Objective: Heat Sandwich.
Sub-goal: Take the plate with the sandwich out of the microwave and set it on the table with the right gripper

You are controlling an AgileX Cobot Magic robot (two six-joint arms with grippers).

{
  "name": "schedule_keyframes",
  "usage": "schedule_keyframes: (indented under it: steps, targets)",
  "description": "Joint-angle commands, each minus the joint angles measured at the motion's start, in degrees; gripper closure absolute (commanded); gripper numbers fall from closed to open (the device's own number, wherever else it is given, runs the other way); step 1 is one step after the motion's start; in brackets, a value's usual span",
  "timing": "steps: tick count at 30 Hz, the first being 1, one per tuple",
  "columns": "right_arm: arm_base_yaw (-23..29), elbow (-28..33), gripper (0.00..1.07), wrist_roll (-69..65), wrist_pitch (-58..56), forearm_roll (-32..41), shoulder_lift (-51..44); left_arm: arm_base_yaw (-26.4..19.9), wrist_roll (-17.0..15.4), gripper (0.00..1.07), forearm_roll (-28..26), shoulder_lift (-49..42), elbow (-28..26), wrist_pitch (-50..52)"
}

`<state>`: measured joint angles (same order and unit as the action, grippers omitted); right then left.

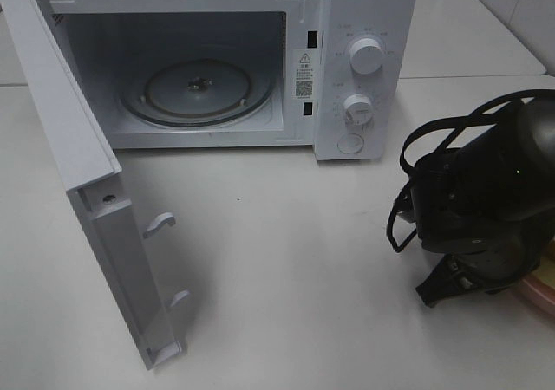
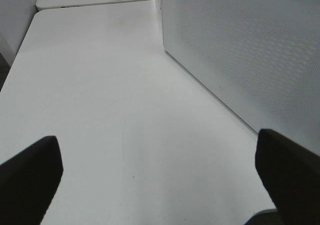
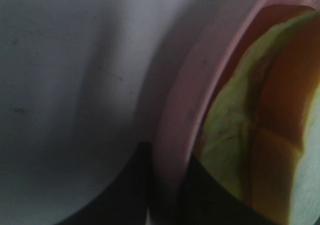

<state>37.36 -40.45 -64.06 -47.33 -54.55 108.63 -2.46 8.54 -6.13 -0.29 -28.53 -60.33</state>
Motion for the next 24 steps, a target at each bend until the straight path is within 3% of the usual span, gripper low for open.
schedule_keyframes:
  steps: [1, 6, 11, 24]
  targets:
    - [-0.1, -0.1, 0.96, -0.2, -1.3, -1.5, 0.1, 0.1, 0.0, 0.05, -0.2, -1.5, 0.2, 0.7]
    - [-0.1, -0.1, 0.84, 0.4, -1.3, -0.7, 0.1, 0.1, 0.0, 0.05, -0.2, -1.5, 0.2, 0.7]
    - [-0.1, -0.2, 0.65, 4.4, -1.0, 1.8, -0.1, 0.1, 0.0, 0.05, -0.2, -1.5, 0.2, 0.7]
    - [-0.1, -0.2, 0.50, 20.4, 2.1, 10.2, -9.9, 0.1, 0.0, 0.05, -0.2, -1.5, 0.2, 0.7]
